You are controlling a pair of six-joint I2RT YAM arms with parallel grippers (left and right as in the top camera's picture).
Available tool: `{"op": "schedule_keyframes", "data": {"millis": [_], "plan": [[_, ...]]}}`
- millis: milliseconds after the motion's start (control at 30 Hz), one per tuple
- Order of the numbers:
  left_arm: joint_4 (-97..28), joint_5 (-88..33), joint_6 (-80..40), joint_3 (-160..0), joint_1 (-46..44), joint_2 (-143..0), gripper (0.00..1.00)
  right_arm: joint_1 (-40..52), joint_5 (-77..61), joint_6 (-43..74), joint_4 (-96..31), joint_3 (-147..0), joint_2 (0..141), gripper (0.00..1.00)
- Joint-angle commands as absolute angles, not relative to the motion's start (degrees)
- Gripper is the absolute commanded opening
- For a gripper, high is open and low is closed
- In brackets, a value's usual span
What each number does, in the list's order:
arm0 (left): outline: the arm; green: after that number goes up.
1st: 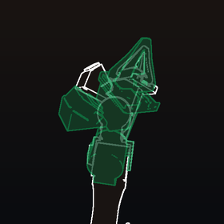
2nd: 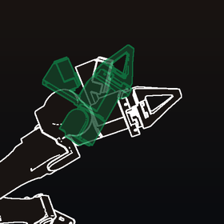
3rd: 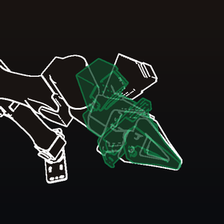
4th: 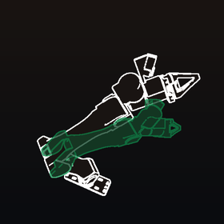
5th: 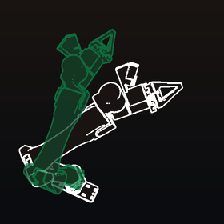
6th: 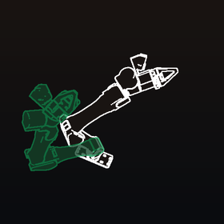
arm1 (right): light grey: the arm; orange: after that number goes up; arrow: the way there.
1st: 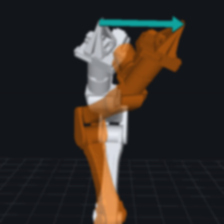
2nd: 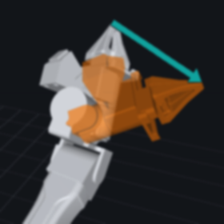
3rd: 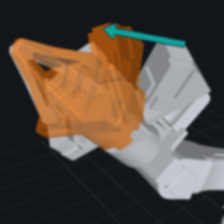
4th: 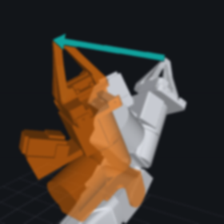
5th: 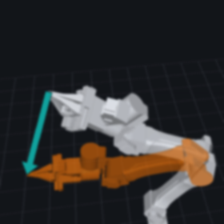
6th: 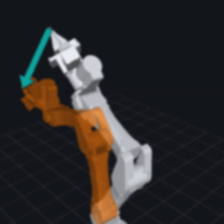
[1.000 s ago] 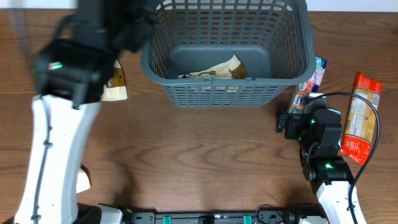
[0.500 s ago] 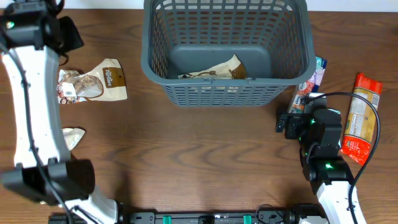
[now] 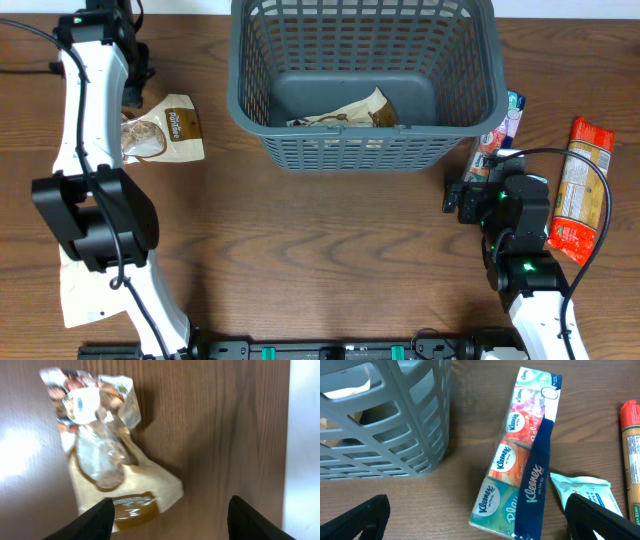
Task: Pack container
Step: 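Grasp the remaining upper mushroom bag with the left gripper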
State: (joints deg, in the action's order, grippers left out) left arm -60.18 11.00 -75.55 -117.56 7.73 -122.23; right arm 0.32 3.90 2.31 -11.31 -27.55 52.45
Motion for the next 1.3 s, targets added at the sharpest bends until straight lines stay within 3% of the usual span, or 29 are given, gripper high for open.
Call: {"op": "schedule_keyframes", "data": {"millis": [0,533,700,833,1267], "plan": [[-60.14,10.98,-87.24,-117.6,7.88,-124.22,0.62,-0.03,4.05,1.65,-11.25,-28.71,52.51,0.99],[-65.87,11.0,-90.13,-115.92,8.6,-128.9,0.63,-0.03,4.58,1.56,-11.57,-28.71,52.51,0.99],[-68.29,10.94,-90.08,-114.85,8.73,-128.9,0.74,-0.03,4.51,1.41,-11.64,-28.71,52.51,0.99],[-66.02,10.17,-88.9,-112.88,9.1,-128.9,0.78,-0.03,4.49,1.43,-12.21,-28.71,52.51,0.99],[-54.22,6.66,-86.32,-105.25,12.32,-128.92,0.78,-0.03,4.49,1.45,-12.67,-28.71,52.51,0.99]]}}
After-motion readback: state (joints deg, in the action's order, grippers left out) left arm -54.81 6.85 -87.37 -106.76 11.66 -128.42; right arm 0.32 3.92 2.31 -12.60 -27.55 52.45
